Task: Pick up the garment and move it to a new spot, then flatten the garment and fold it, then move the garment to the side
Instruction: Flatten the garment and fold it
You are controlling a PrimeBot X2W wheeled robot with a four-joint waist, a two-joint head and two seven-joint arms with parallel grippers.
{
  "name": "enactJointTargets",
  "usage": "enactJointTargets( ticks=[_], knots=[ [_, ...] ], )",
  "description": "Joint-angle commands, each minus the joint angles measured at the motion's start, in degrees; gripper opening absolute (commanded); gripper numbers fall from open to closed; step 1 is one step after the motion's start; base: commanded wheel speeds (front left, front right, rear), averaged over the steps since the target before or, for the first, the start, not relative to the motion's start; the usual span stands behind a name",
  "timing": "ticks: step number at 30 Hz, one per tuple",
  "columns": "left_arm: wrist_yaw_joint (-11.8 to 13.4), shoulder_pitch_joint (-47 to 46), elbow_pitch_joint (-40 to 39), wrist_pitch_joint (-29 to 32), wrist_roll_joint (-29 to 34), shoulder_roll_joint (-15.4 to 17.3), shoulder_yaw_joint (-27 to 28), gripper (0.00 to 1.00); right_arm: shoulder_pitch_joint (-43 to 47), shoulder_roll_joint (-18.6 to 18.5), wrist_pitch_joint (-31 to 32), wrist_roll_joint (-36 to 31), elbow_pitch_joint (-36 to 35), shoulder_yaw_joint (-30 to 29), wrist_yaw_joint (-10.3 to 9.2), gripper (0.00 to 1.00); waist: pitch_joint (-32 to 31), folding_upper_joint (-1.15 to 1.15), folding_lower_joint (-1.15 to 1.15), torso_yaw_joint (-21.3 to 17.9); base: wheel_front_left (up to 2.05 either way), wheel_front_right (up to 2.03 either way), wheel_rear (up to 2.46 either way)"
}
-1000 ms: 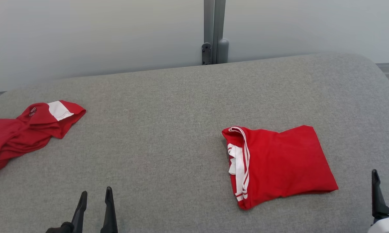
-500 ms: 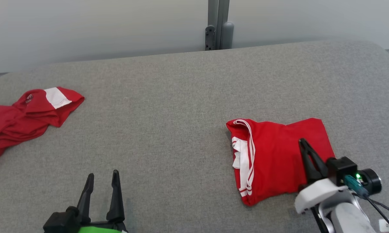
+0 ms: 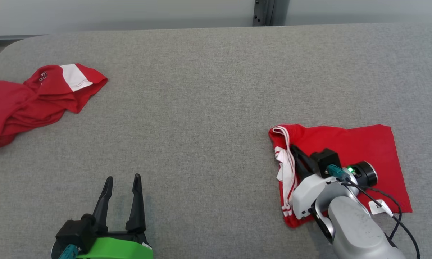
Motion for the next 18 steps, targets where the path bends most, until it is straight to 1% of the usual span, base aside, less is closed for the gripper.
enactJointTargets(
  ticks=[1,5,9,13,15,16,17,18],
  knots=[
    [-0.24,-0.25,0.11,-0.17,0.34,0.12,0.02,1.0,-0.68,0.01,-0.14,0.8,1.43,1.23,-0.08,0.0,0.26,0.0,0.0,0.5,0.0,0.0,0.0],
    [-0.03,0.16,0.28,-0.17,0.05,0.12,-0.33,1.0,-2.24,0.05,-0.03,2.07,4.96,6.17,-0.04,0.0,-0.08,0.0,0.0,0.49,0.0,0.0,0.0],
    [0.14,0.4,0.07,-0.17,-0.5,0.12,-0.19,1.0,-3.12,0.05,-0.03,2.77,6.19,9.19,-0.04,0.0,-0.77,0.0,0.0,-0.39,0.0,0.0,0.0],
    [-0.02,1.16,-0.09,-0.17,-0.85,0.12,0.44,1.0,-2.18,0.04,-0.06,2.51,4.19,10.22,-0.04,0.0,-2.08,0.0,0.0,-2.18,0.0,0.0,0.0],
    [-0.23,1.68,0.09,-0.17,-1.07,0.13,0.86,1.0,-0.61,-0.26,-0.08,2.95,1.68,9.2,-0.05,0.0,-3.24,0.0,0.0,-3.02,0.0,0.0,0.0],
    [-0.32,1.94,0.13,-0.17,-1.11,0.12,1.09,1.0,0.39,-0.96,-0.08,3.28,-0.28,8.38,-0.07,0.07,-3.95,0.0,0.0,-3.44,0.0,0.0,0.0],
    [-0.43,2.32,0.15,-0.17,-1.13,0.13,1.38,1.0,1.73,-1.85,-0.08,3.68,-2.7,7.14,-0.09,0.21,-4.72,0.0,0.0,-3.87,0.0,0.0,0.0],
    [-0.46,2.72,0.16,-0.18,-1.24,0.13,1.66,1.0,3.01,-2.57,-0.09,3.91,-5.01,6.09,-0.09,0.43,-5.36,0.0,0.0,-4.3,0.0,0.0,0.0]
  ],
)
